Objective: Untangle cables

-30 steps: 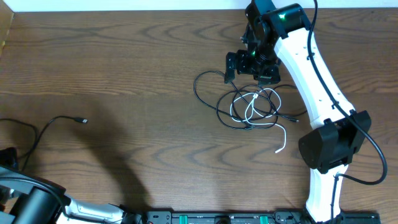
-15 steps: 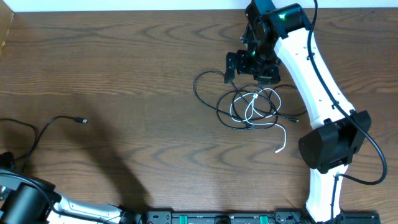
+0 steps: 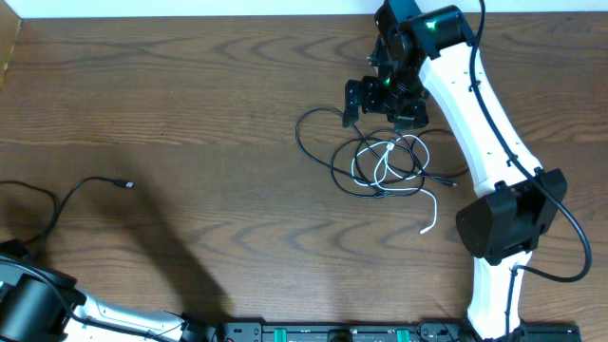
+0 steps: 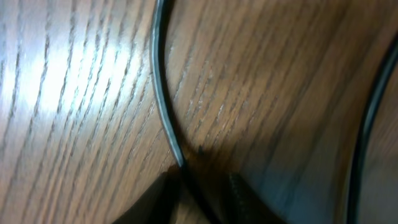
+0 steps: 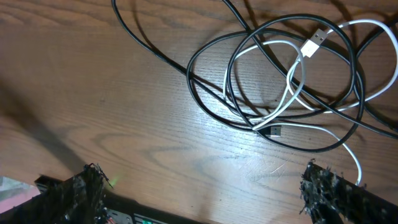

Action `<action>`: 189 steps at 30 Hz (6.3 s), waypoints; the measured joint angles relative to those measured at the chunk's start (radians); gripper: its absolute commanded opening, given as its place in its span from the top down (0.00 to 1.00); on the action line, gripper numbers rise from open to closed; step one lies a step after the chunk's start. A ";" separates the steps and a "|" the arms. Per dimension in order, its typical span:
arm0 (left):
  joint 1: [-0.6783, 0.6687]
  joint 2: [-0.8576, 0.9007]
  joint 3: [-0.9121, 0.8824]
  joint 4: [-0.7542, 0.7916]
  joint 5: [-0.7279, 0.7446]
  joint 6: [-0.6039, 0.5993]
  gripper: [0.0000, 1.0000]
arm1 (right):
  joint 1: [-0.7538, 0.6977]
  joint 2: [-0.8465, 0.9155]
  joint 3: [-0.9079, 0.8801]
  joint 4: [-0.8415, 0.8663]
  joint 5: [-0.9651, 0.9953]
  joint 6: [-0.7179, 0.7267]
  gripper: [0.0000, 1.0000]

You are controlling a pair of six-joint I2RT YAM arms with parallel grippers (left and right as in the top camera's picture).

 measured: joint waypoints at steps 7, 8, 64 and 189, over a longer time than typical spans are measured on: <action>0.000 0.000 0.000 -0.013 0.000 0.030 0.93 | 0.000 0.000 0.000 0.000 0.000 0.000 0.01; 0.000 0.000 0.001 -0.025 0.000 0.031 0.92 | 0.000 0.000 0.000 0.000 0.000 0.000 0.01; -0.205 -0.104 0.037 0.010 -0.074 0.323 0.20 | 0.000 0.000 0.000 0.000 0.000 0.000 0.01; -1.331 -0.553 -0.135 -0.568 0.185 0.103 0.00 | -0.001 -0.013 -0.545 0.347 0.126 0.025 0.99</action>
